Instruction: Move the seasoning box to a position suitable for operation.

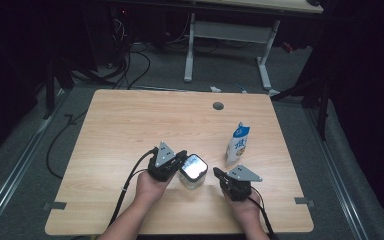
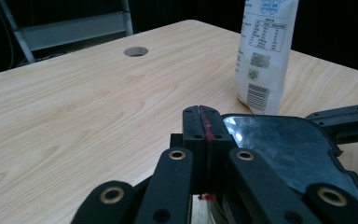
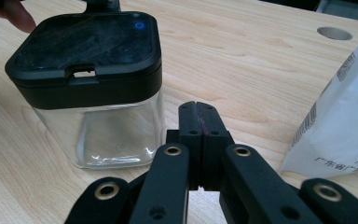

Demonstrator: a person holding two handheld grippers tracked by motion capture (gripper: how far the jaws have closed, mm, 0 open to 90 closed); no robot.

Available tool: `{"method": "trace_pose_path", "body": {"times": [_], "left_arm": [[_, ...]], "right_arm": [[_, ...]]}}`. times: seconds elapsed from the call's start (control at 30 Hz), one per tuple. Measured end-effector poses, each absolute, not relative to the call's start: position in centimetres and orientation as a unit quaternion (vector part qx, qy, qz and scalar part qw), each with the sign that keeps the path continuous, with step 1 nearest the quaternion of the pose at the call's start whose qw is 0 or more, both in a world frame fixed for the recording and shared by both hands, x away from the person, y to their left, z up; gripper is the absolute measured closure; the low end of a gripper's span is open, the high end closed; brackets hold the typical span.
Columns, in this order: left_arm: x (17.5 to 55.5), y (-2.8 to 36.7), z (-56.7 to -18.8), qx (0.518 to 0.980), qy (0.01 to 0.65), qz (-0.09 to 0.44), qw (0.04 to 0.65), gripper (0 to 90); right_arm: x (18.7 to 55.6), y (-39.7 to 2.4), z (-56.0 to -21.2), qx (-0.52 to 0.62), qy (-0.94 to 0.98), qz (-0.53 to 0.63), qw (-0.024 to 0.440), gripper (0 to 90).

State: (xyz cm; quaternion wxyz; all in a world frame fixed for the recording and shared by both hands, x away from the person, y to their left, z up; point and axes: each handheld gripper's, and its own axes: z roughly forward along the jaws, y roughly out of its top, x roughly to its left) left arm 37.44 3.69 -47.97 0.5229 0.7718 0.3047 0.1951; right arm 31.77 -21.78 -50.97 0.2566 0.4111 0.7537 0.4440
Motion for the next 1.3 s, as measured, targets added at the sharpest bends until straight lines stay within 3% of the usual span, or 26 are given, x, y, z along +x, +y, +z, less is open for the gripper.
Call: {"method": "trace_pose_path", "body": {"times": [0.53,1.3], "left_arm": [[37.44,3.86,-47.34,0.772,0.305,0.213,0.516,90.0],[37.85,4.28,-47.93,0.769,0.312,0.192,0.524,90.0]], "right_arm": [[31.72,-21.95,-50.62,0.402,0.754,0.453,0.253,90.0],[31.62,-21.83,-50.54,0.398,0.756,0.454,0.252,89.7]]}}
